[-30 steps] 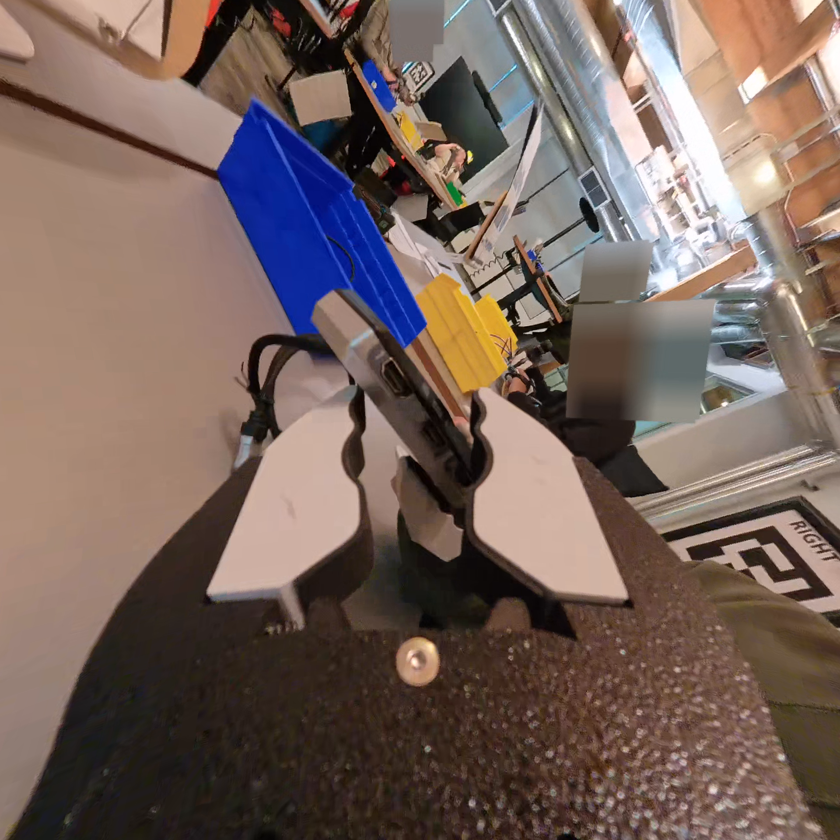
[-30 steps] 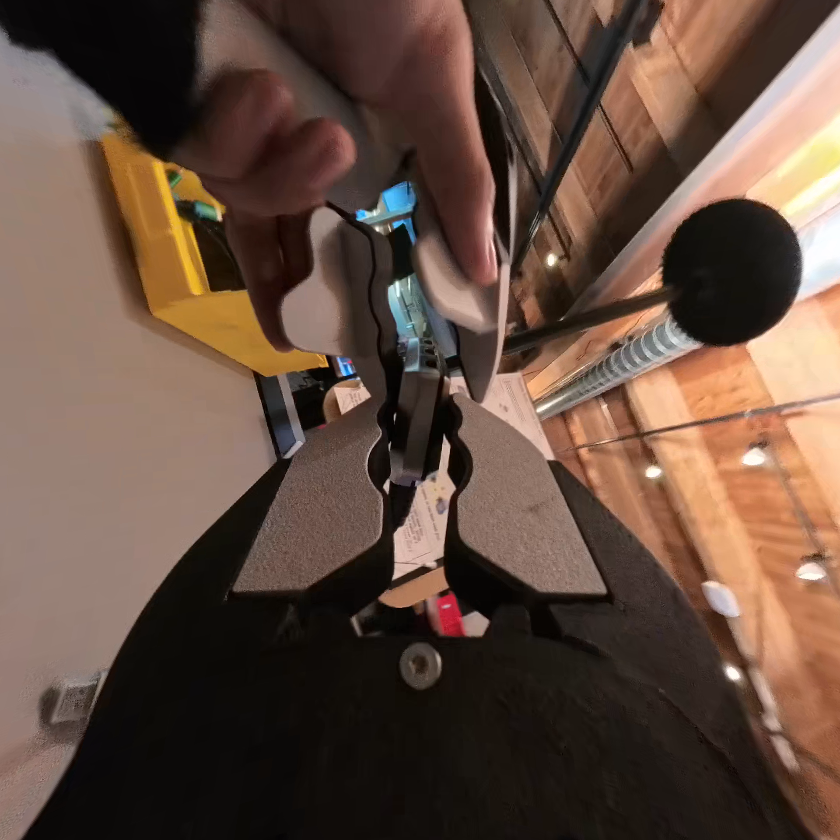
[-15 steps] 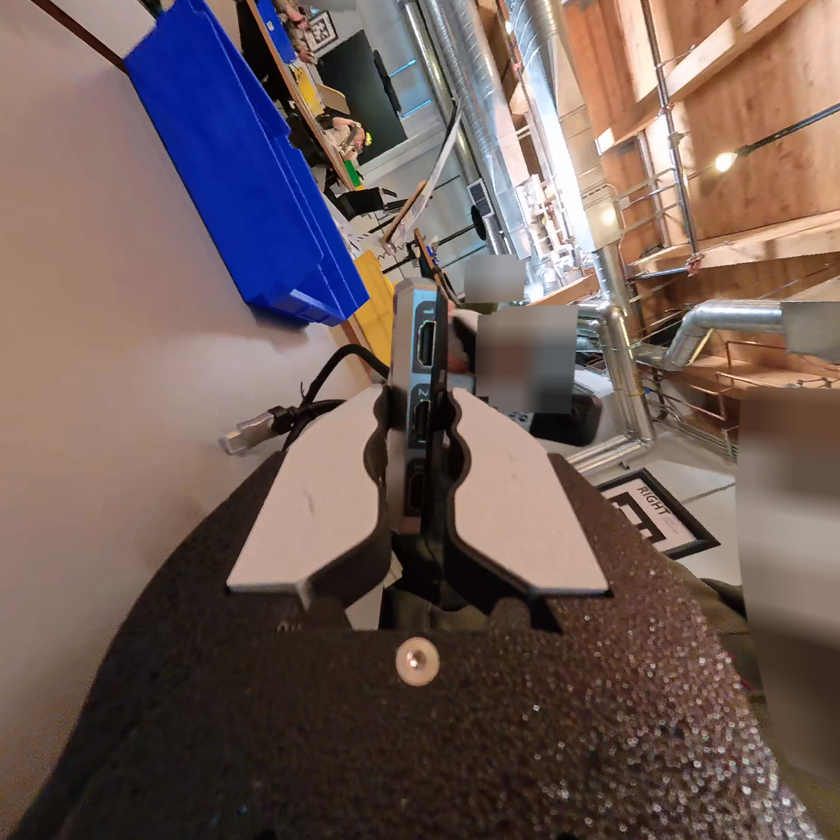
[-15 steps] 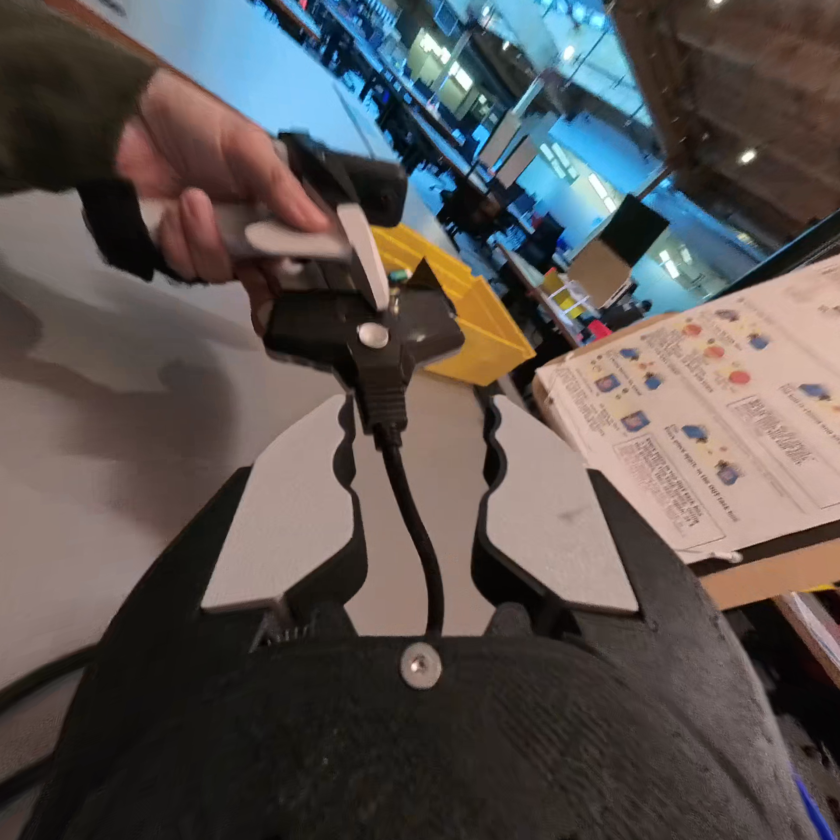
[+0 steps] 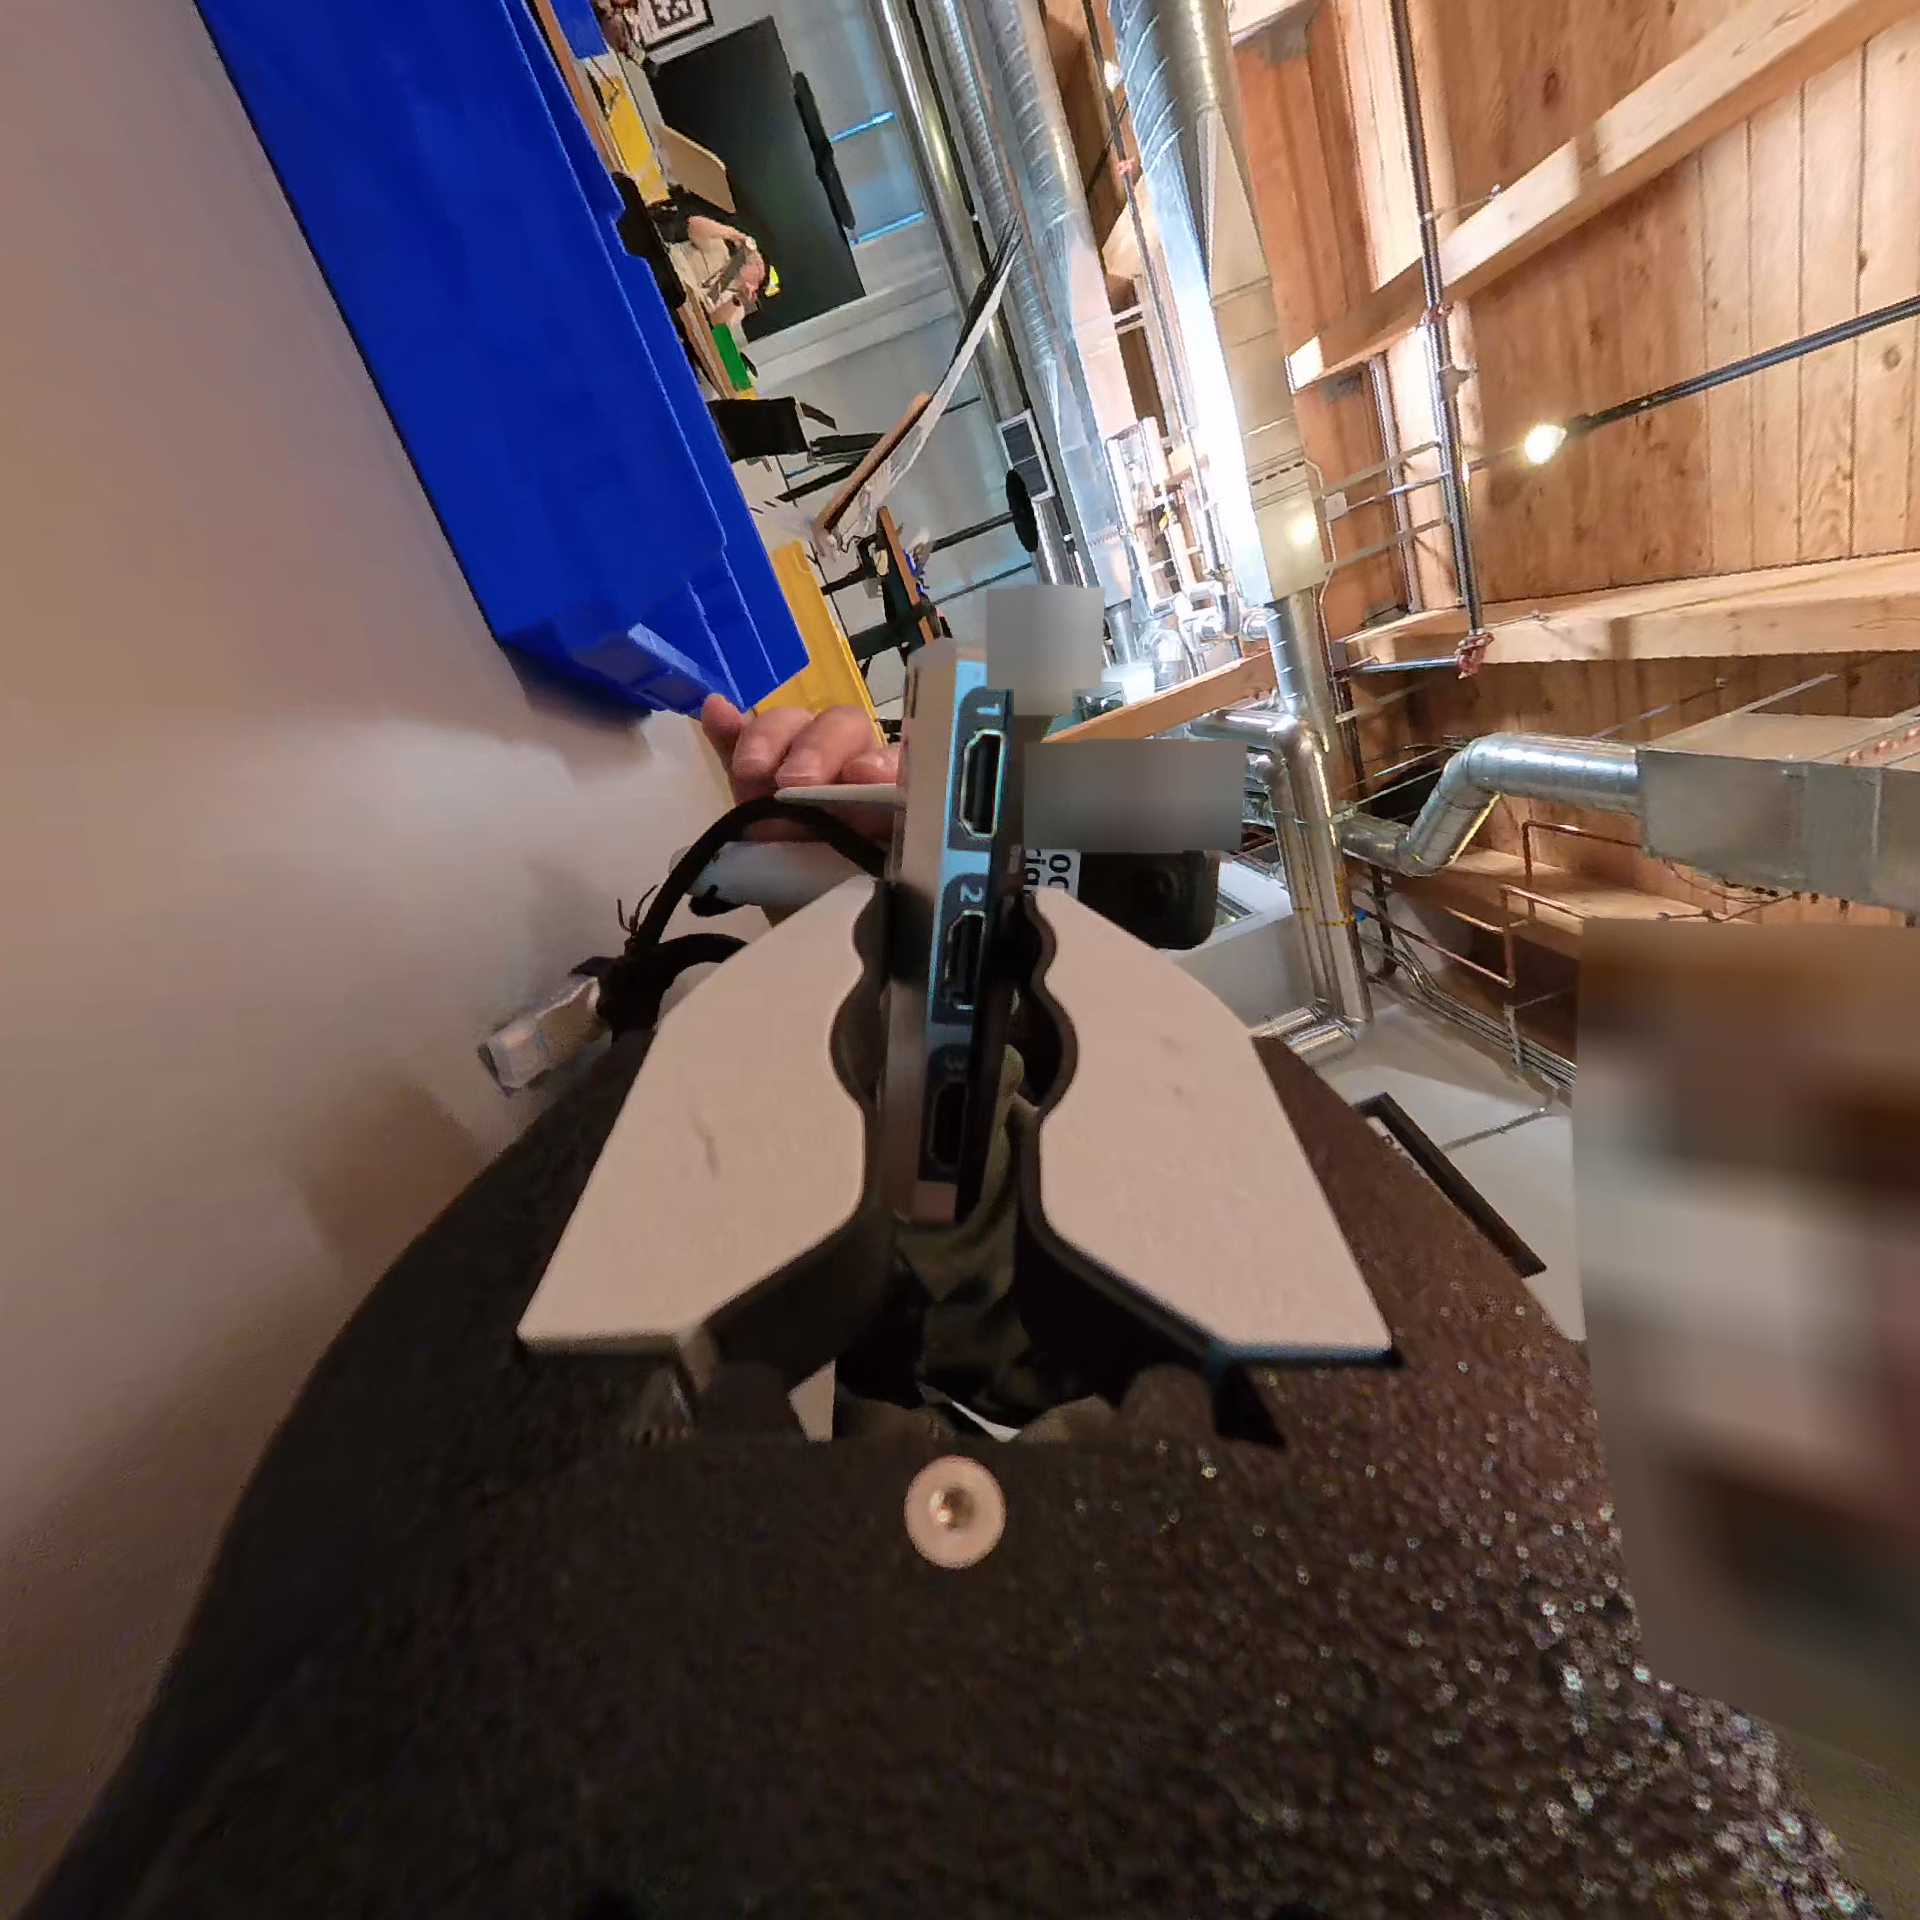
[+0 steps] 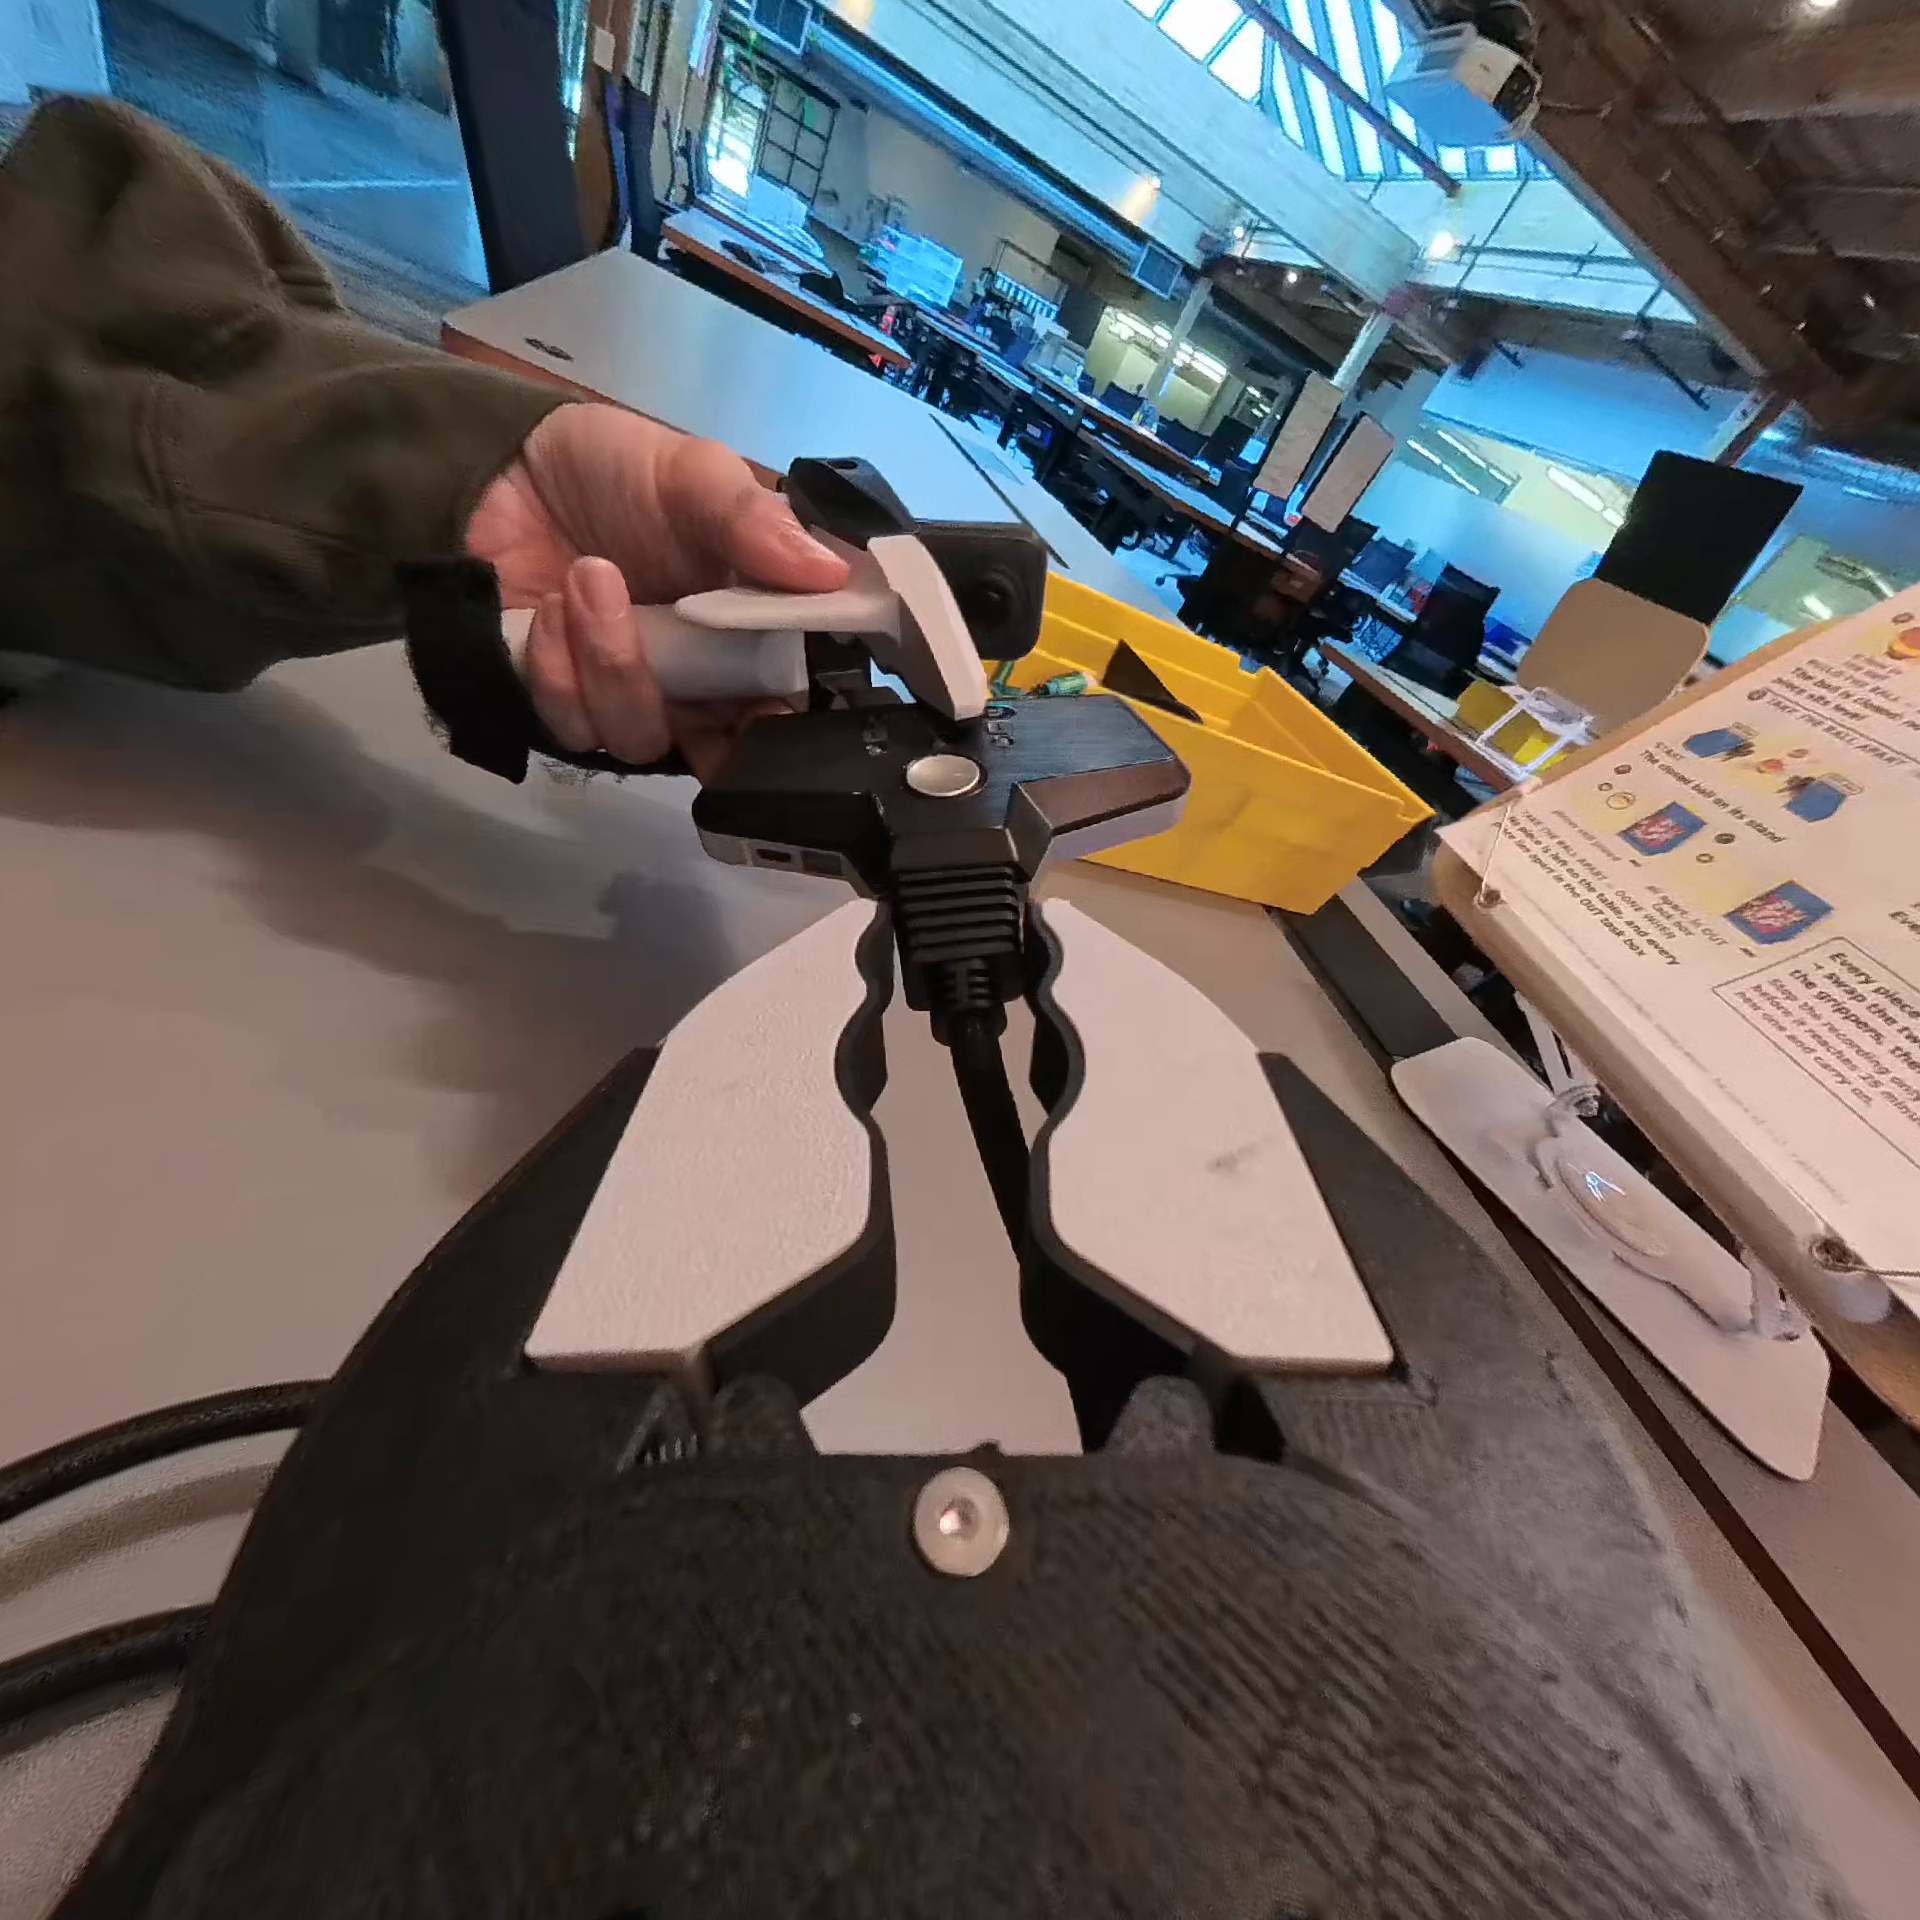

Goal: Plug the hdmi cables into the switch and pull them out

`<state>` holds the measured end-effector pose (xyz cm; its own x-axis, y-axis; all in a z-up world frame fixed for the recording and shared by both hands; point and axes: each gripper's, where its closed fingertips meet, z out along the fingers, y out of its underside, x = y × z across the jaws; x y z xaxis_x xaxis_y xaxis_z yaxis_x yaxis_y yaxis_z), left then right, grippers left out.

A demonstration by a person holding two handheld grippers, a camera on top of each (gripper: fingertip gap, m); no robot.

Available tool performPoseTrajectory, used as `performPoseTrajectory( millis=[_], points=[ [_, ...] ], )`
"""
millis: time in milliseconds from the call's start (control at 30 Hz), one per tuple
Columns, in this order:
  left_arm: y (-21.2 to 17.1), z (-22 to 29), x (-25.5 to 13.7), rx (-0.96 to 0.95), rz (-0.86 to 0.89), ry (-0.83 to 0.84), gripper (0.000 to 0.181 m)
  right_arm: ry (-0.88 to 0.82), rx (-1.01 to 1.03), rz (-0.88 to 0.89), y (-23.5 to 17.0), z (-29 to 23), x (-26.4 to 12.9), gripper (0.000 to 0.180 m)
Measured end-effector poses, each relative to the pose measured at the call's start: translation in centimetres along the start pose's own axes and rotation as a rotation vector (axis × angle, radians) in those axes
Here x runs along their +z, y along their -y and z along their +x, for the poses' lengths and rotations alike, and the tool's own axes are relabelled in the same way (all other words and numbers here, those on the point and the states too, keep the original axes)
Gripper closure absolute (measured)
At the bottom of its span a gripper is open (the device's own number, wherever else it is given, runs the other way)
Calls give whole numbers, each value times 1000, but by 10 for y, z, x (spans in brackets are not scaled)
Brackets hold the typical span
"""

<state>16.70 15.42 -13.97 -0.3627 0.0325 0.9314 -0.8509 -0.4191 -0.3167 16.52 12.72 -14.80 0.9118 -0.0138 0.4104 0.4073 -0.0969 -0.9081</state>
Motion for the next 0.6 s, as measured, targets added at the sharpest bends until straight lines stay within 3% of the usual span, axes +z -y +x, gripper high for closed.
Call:
performPoseTrajectory(
  millis=[167, 333, 500, 600],
  points=[
    [2, -11, 8, -37, -15, 5, 159, -2, 41, 29, -10, 3, -6, 156],
    [3, -20, 13, 71, -36, 72, 159, 11, 125, 39, -22, 4, -10, 157],
    [25, 5, -6, 466, -8, 260, 158, -61, 269, 165, -20, 27, -31, 157],
    [60, 14, -52, 722, 10, 552, 154, -82, 306, 185, -26, 32, -40, 157]
  ],
)
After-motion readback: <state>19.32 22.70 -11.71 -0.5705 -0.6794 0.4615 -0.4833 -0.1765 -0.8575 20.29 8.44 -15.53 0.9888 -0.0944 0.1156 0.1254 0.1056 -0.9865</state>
